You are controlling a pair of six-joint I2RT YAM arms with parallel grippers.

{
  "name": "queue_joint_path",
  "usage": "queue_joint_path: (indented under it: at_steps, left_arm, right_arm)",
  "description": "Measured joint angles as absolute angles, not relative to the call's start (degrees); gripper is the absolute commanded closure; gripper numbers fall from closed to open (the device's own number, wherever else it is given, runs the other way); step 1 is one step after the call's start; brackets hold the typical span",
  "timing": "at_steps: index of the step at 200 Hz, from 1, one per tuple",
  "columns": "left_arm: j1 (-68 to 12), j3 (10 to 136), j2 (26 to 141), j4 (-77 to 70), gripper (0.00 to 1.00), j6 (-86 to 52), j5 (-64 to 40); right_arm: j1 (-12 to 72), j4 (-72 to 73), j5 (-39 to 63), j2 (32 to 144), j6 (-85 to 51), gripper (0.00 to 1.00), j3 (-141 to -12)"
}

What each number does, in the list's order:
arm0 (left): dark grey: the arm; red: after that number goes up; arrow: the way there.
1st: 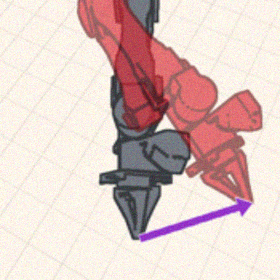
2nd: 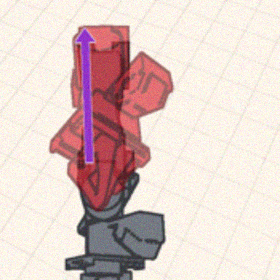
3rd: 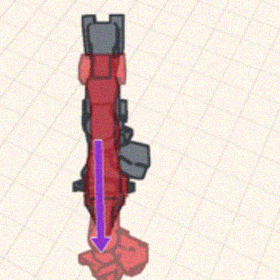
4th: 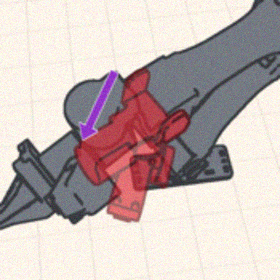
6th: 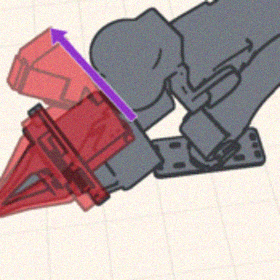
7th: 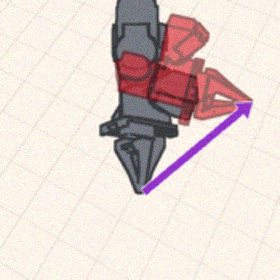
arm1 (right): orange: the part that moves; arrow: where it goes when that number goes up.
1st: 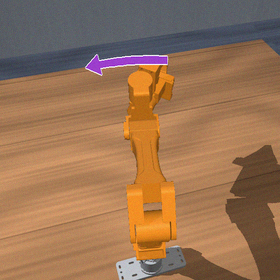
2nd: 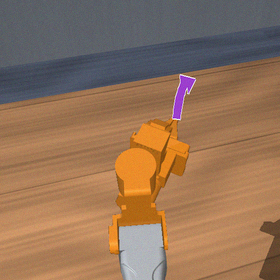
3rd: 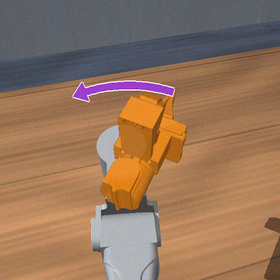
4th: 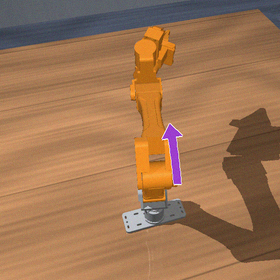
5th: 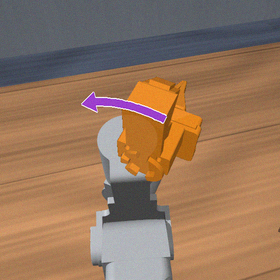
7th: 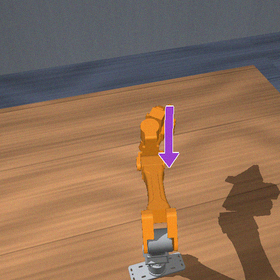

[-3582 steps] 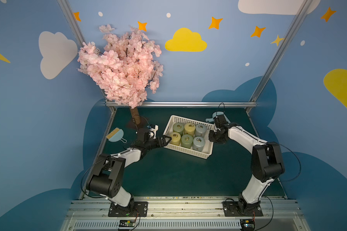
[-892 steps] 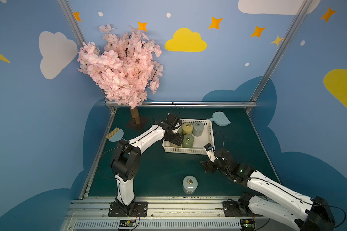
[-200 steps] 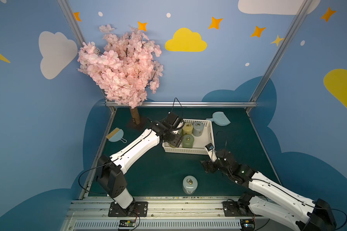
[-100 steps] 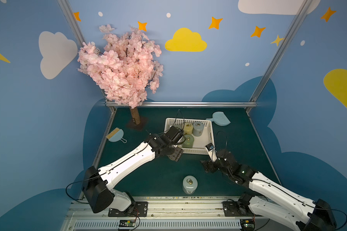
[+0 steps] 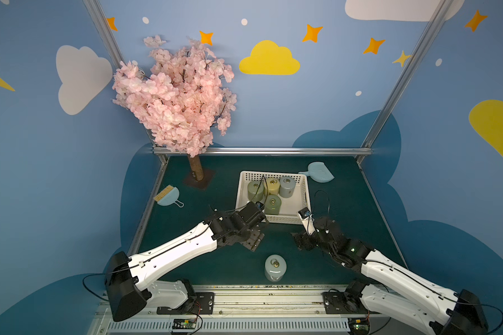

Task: Take the tea canister out of the basket
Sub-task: Place the tea canister at the center of the board.

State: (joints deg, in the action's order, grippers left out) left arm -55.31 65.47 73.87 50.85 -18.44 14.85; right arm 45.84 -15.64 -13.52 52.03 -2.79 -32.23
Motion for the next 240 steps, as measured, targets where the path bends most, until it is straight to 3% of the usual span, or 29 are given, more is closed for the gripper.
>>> queue_joint_path:
  at_steps: [114, 240]
  left_arm:
    - [-66.4, 54.0, 70.0, 49.5, 0.43, -29.3, 17.8]
    - [-70.5, 48.4, 69.8, 44.5, 0.44, -36.4, 18.0]
  right_arm:
    - [45.8, -15.6, -14.1, 52.0, -3.0, 0.02, -32.1]
    - [45.8, -15.6, -14.2, 51.8, -3.0, 0.02, -31.8]
